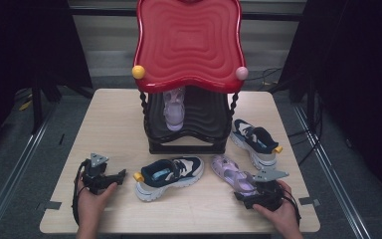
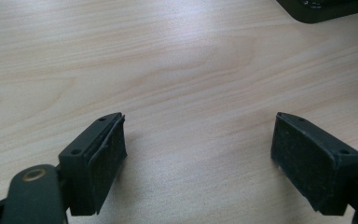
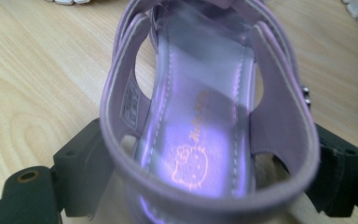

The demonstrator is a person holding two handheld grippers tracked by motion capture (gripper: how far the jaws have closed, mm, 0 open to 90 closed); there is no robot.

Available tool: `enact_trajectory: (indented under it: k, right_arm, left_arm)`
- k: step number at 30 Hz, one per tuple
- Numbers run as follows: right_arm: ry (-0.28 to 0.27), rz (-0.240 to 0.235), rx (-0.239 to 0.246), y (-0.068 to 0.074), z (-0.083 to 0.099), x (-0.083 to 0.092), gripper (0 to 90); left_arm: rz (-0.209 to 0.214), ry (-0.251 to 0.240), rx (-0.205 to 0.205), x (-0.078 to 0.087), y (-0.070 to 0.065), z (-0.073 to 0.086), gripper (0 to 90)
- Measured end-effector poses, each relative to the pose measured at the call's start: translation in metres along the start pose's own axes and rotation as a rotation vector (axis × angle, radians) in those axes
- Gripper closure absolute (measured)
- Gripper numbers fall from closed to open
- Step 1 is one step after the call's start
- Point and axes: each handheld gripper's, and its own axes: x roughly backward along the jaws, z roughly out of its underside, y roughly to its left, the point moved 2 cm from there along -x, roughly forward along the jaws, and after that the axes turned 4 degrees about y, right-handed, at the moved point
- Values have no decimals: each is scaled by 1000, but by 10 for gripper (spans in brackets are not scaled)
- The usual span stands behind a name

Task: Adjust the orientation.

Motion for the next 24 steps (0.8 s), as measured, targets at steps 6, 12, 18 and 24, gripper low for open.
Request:
enact_trajectory:
  k: [6,12,18,24]
  right_arm:
    - [-25,-1,6,2,-2,-1,312]
    - [-34,18,-28,4,-1,1,343]
    - [-53,31,-58,4,1,4,352]
    - [-86,44,-77,4,-1,14,358]
  left_arm:
    - [0,0,0,0,0,0,175]
    - [0,0,0,0,0,0,175]
    - [0,0,0,0,0,0,175]
    - [-1,0,-1,0,0,0,175]
